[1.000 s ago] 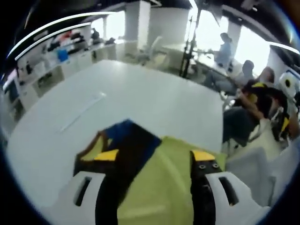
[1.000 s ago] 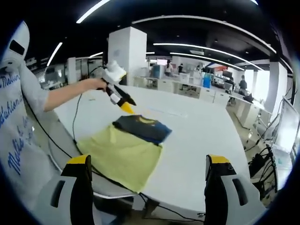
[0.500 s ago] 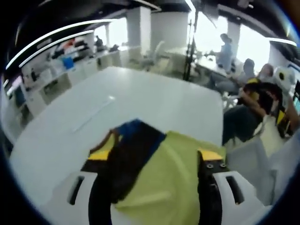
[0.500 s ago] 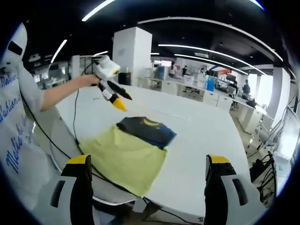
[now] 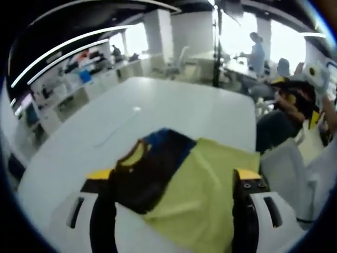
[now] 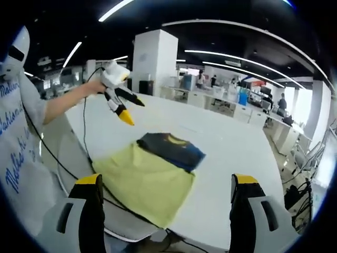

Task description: Fold the garment on the visible template until the final outline fits inside the template.

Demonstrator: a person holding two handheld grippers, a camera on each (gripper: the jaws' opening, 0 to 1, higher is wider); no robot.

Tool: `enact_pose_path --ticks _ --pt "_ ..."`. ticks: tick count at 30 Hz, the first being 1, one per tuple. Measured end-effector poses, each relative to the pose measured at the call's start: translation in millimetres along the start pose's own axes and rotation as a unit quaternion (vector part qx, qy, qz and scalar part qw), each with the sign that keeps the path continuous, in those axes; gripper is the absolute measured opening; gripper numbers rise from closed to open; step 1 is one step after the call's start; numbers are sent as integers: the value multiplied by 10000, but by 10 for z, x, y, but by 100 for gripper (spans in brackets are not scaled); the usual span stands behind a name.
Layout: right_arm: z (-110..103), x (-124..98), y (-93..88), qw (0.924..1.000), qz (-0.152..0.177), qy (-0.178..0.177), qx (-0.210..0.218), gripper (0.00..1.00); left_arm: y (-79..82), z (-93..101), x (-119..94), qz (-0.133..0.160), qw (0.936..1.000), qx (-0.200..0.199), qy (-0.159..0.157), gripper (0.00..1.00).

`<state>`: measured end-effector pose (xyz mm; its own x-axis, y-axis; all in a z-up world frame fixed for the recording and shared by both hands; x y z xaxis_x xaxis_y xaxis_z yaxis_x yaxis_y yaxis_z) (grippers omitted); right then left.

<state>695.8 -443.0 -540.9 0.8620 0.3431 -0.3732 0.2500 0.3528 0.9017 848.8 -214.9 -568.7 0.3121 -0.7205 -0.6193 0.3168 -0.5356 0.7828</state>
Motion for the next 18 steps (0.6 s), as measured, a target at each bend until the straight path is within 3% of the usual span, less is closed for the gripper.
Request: enact_pose_path --ticks 7,18 --pt "-20 44 22 10000 -2 25 -55 100 -57 3 -106 -17 9999 106 119 98" --pt "-75 173 57 9998 -1 116 -161 100 -186 116 -282 -52 9995 284 139 99"
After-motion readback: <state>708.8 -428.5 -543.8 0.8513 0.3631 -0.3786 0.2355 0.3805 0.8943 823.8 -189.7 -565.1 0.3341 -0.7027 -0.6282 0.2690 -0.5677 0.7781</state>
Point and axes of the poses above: the point that each gripper's makers call its tool centre point, and the gripper's own axes: x roughly forward along the fingers, z roughly to its right, y roughly out of its top, the point moved 1 cm from there along -x, roughly backward along the fingers, and after that the axes turned 14 degrees about -y, right-handed, at the moved point
